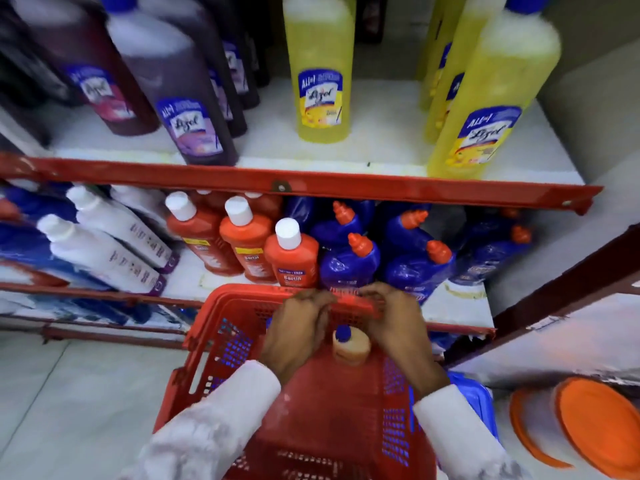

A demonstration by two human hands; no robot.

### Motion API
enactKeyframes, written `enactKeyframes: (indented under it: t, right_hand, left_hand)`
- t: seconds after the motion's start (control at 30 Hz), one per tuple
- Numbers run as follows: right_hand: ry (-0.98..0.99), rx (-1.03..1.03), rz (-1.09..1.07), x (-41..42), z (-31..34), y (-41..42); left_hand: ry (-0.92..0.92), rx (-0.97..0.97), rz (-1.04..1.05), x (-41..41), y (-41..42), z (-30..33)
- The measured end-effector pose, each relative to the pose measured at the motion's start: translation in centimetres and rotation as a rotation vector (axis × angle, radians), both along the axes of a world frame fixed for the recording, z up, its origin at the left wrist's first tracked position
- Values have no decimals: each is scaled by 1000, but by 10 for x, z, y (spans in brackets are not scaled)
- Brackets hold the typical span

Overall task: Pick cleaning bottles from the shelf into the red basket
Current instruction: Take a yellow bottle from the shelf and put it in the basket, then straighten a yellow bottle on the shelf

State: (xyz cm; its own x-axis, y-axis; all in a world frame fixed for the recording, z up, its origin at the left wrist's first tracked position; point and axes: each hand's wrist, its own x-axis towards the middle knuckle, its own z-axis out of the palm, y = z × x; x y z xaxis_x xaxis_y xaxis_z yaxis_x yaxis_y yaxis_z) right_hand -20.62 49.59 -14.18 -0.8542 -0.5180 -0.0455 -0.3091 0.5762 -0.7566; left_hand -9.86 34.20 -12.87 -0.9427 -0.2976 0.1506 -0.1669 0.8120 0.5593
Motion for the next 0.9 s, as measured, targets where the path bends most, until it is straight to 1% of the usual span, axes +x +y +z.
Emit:
enactKeyframes:
  t: [0.07, 0.1, 0.17, 0.23, 0.3, 0.37, 0.43, 0.5, 0.57, 0.63, 0.83, 0.9]
  right_hand:
    - [136, -111, -55, -8, 40, 3]
    - [235, -186, -102, -12, 61, 5]
    - [444, -360, -223, -21, 99, 9]
    - [636, -473, -349, -33, 128, 11]
    - [739, -505, -454, -49, 146, 11]
    - [726, -495, -535, -67, 157, 7]
    - [653, -472, -614, -86, 162, 0]
    - [564, -444, -637, -103, 164, -10]
    - [478, -454, -593, -116, 165, -20]
    - [412, -541, -544, -126, 166, -25]
    - [396, -739, -341, -149, 172, -9]
    - [356, -867, -301, -149, 180, -2]
  left_hand:
    - [170, -170, -16, -14, -1, 40]
    - [260, -252, -18, -21, 0, 59]
    - [381, -386, -9, -37, 3, 89]
    - [401, -462, 20, -54, 5, 106]
    - [398, -493, 40, -70, 6, 116]
    - [362, -504, 57, -86, 6, 121]
    - [293, -510, 71, -102, 6, 123]
    - [206, -521, 71, -114, 6, 118]
    - [143, -527, 59, -119, 7, 110]
    - [111, -546, 51, -121, 7, 104]
    - [127, -535, 37, -123, 5, 94]
    - [142, -509, 27, -123, 4, 93]
